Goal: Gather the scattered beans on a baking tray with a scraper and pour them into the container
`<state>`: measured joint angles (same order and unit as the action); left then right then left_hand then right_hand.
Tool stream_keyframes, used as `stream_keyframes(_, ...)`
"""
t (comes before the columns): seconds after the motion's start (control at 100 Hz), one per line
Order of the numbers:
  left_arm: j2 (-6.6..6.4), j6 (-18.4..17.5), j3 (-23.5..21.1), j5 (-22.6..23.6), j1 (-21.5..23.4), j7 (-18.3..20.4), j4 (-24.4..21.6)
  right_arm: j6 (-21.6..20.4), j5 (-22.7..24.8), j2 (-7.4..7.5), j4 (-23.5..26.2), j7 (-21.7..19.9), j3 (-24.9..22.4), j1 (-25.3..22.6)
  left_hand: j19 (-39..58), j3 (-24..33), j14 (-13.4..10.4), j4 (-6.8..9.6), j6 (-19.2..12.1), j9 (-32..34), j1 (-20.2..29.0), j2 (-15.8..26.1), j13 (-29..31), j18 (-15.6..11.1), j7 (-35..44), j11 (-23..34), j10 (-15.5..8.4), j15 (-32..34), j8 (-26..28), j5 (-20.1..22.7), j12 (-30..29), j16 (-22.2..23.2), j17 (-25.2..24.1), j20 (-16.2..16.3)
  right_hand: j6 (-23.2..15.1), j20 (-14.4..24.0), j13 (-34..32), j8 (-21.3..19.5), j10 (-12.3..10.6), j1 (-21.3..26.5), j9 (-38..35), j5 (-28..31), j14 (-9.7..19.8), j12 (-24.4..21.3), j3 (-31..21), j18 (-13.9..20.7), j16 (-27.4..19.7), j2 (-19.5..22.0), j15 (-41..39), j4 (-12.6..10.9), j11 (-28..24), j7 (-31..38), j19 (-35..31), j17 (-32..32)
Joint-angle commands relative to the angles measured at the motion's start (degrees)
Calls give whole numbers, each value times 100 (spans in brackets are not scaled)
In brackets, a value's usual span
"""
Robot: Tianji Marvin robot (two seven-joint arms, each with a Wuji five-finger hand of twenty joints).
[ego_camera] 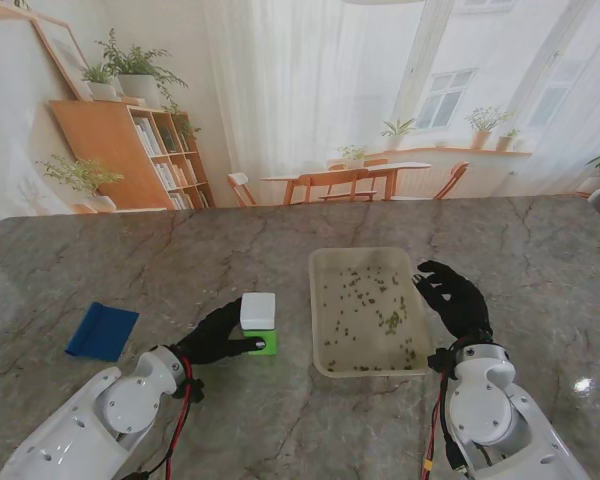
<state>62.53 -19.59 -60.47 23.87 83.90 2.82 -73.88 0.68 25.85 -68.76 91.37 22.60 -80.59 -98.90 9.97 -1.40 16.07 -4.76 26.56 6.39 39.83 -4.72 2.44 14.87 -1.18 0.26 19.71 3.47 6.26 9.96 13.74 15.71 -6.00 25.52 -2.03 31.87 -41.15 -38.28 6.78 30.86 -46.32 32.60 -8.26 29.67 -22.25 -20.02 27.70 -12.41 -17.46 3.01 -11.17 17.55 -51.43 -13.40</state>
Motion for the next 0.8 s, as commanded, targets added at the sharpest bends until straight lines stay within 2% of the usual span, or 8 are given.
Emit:
stream_keyframes(0.0,95,-9,86,-111,-15,18,98,26,3,0,-17,-70,6,1,709,40,-162,276,-176,-101,-88,-289,-24,3,51,80,-271,146,194,-183,201,87,183,-32,-48,131,-82,49,-41,-20,-22,32,24,43,85,-94,74,129,-20,-140,-110,49,-53,-26)
stream_keyframes(0.16,135,-48,239,-375,-108,55,249,69,11,-6,-7,-44,4,-7,1233,84,-251,302,-712,141,164,-524,277,-30,280,262,-409,336,1145,-240,550,122,236,-52,-26,127,-85,52,-32,-6,-37,41,16,45,99,-91,77,142,-31,-141,-115,50,-64,-24)
stream_keyframes(0.25,180,-48,334,-586,-160,49,345,91,16,-11,0,-17,0,-15,1500,133,-321,329,-1096,415,437,-717,536,-92,711,320,-524,392,2586,-388,603,163,302,-103,-18,125,-94,54,-31,6,-45,40,15,46,105,-93,79,156,-40,-142,-118,47,-73,-29)
stream_keyframes(0.3,196,-61,385,-626,-196,36,405,100,17,-15,3,-2,-4,-19,1673,189,-345,341,-1238,562,579,-785,654,-143,857,359,-576,433,3745,-420,650,202,348,-126,-16,124,-91,53,-23,12,-46,61,4,47,110,-95,79,160,-42,-142,-118,54,-77,-29)
stream_keyframes(0.34,210,-79,428,-639,-228,6,463,108,20,-17,5,9,-7,-23,1831,249,-393,347,-1346,706,688,-815,782,-200,1101,398,-638,475,4183,-290,689,228,399,-101,-13,123,-94,54,-17,18,-50,57,10,47,113,-99,79,163,-45,-142,-119,54,-80,-31)
stream_keyframes(0.5,342,-75,562,-919,-307,-224,661,144,21,-25,20,41,-23,-40,2576,547,-674,353,-1868,1493,1096,-1017,1379,-467,1846,677,-1044,644,5357,431,1056,346,640,11,2,120,-97,58,-16,32,-58,65,-1,49,132,-99,82,179,-56,-142,-121,53,-93,-32)
stream_keyframes(0.66,446,-32,579,-1022,-305,-508,706,157,28,-30,31,69,-41,-55,3573,823,-1034,356,-2051,2584,1438,-1098,2480,-912,3072,1086,-1530,1060,6385,740,1506,837,1318,661,7,117,-105,60,-6,46,-62,78,-4,50,146,-104,85,196,-66,-144,-121,57,-103,-34)
stream_keyframes(0.79,546,-35,564,-1023,-273,-877,710,163,33,-32,34,83,-54,-65,4128,840,-1187,337,-2238,3392,1762,-1162,3347,-1066,4342,1528,-1819,1380,6749,860,1812,1247,1939,1145,20,112,-103,61,-10,57,-61,82,-6,50,161,-105,85,203,-69,-146,-120,58,-109,-29)
